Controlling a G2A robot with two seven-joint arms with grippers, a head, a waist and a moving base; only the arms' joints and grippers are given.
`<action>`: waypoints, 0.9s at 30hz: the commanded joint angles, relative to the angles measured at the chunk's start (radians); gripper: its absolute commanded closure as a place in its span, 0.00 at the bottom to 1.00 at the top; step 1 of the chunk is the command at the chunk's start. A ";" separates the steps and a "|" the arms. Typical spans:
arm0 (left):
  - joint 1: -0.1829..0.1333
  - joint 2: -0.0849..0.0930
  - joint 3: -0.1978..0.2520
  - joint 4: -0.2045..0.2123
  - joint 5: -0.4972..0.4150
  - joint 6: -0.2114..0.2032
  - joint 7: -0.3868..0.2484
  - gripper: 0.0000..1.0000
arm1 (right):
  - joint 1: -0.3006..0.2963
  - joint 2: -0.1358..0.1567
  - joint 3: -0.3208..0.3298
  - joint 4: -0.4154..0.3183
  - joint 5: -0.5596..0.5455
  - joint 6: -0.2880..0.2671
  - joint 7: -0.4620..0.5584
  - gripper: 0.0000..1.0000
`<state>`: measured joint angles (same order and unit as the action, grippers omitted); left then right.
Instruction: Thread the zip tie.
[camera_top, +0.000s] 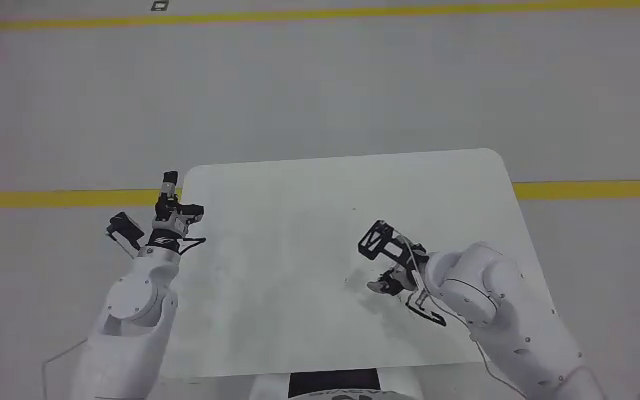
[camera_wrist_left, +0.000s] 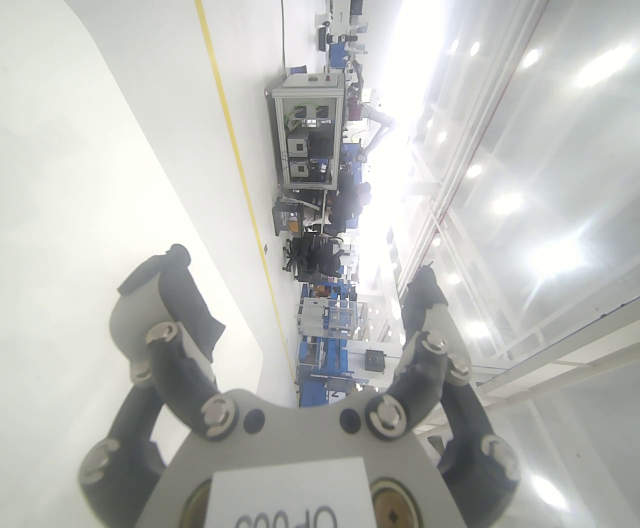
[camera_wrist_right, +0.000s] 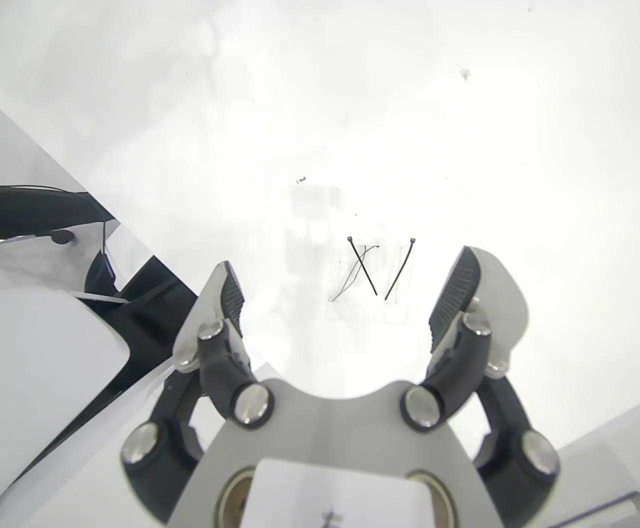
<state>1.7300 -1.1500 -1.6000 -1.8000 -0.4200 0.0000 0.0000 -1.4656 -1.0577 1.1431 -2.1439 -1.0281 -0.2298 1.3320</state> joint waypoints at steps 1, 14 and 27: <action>0.000 0.000 0.000 0.000 0.000 0.000 0.000 0.00 | -0.001 0.000 0.002 -0.001 0.000 -0.001 0.000 0.00; 0.000 0.000 0.000 0.000 0.000 0.000 0.000 0.00 | 0.010 0.001 -0.068 0.015 -0.054 -0.035 0.058 0.00; 0.000 0.000 0.000 0.000 0.000 0.000 0.000 0.00 | 0.035 0.020 -0.142 0.109 -0.071 -0.033 0.058 0.00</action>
